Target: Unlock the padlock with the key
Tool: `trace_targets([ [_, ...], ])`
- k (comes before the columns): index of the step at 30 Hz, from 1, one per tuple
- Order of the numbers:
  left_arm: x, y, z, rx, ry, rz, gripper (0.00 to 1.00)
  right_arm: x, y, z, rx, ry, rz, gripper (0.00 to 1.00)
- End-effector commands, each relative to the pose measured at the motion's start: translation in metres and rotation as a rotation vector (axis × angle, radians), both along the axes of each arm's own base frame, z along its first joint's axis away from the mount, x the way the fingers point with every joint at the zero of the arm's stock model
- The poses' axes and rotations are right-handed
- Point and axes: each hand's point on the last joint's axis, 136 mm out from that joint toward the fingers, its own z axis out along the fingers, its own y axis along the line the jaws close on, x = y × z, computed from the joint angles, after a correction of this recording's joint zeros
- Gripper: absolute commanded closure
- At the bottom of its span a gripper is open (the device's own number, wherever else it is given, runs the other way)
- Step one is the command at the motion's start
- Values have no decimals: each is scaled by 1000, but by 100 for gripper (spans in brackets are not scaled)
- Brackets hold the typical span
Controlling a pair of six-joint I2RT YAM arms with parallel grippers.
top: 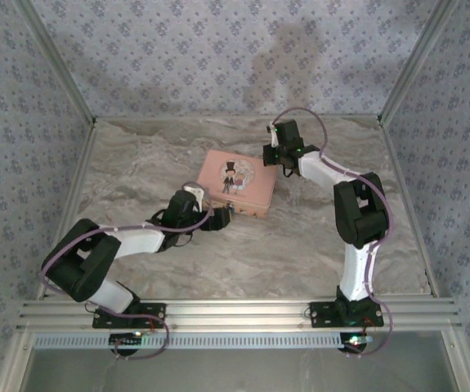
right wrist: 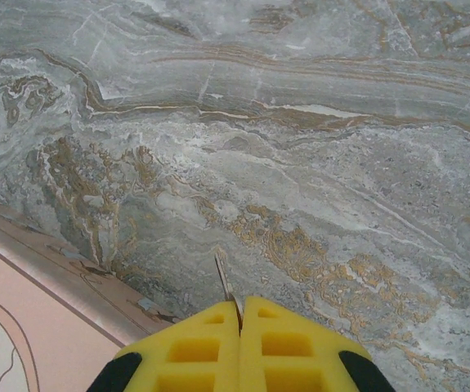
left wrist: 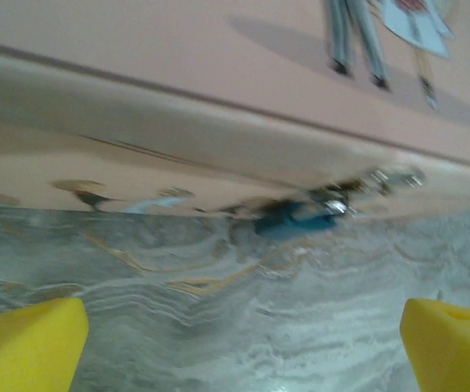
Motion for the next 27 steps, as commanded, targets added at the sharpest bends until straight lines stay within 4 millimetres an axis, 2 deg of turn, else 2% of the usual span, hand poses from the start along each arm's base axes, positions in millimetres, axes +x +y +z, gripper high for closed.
trace_targets([
  [1,5,-18,21,14,-186,-91,2,-2,-1,-16,-32,19,4,100],
  [8,8,-38,25,-66,-277,-169,2,0,2,-20,-30,18,9,100],
  [15,16,-48,9,-67,-280,-186,2,1,4,-19,-35,9,21,100],
  [19,17,-55,2,-59,-277,-212,2,1,5,-26,-42,25,25,100],
  [27,14,-83,12,-109,-311,-336,5,-3,6,-36,-49,41,29,100],
])
